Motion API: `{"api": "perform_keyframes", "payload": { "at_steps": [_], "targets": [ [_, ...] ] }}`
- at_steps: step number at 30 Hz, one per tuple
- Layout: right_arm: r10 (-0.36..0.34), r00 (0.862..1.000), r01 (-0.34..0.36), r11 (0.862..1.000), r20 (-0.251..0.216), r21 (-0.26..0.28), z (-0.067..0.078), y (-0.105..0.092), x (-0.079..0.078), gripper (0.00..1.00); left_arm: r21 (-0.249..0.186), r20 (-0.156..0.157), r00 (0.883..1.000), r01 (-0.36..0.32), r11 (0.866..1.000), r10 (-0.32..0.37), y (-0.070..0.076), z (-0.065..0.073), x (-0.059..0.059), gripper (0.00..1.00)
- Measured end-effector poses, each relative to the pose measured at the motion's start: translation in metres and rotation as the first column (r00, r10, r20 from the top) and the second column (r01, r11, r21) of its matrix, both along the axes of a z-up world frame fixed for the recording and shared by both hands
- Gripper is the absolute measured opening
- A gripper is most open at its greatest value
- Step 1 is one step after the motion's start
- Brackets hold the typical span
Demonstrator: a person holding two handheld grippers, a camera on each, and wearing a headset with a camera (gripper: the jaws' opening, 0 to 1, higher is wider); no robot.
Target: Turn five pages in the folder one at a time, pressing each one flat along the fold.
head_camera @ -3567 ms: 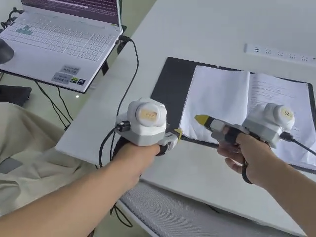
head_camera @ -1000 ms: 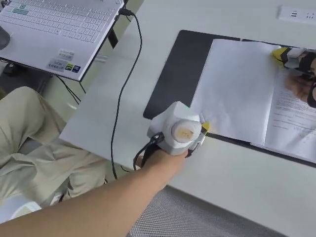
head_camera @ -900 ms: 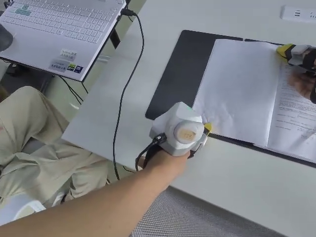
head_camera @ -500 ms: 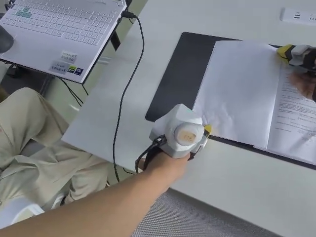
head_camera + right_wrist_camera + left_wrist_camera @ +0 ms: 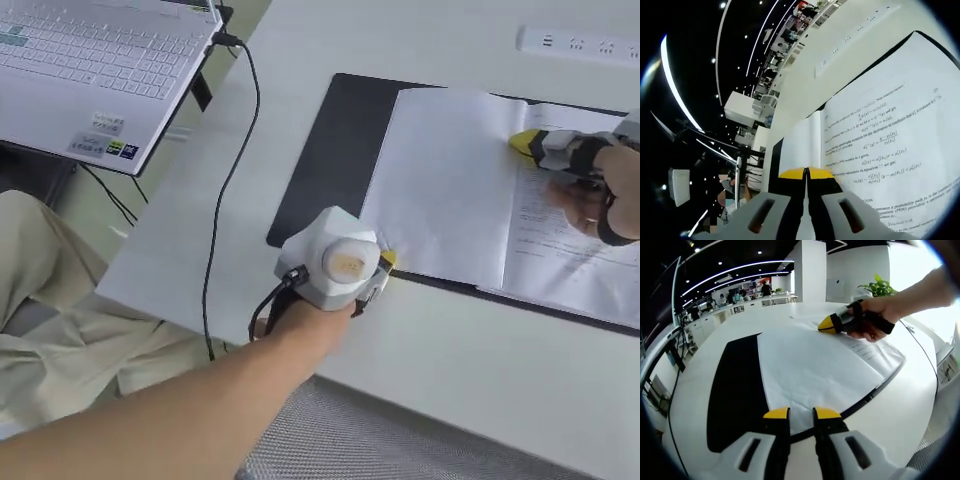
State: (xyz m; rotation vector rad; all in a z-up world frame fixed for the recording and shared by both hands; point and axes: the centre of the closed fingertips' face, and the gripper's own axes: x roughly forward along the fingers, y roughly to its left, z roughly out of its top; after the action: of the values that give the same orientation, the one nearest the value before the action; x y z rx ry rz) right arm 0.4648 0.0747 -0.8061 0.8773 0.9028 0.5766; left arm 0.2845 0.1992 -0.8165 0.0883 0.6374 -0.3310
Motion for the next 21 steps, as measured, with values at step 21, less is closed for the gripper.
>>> {"api": "perform_keyframes", "payload": {
  "at_steps": [21],
  "targets": [
    [0.125, 0.991, -0.123, 0.991, -0.056, 0.046, 0.002, 0.0, -0.11, 0.0, 0.021, 0.001, 1.0, 0.02, 1.0, -0.02, -0.001, 0.0, 0.0, 0.16]
  ]
}}
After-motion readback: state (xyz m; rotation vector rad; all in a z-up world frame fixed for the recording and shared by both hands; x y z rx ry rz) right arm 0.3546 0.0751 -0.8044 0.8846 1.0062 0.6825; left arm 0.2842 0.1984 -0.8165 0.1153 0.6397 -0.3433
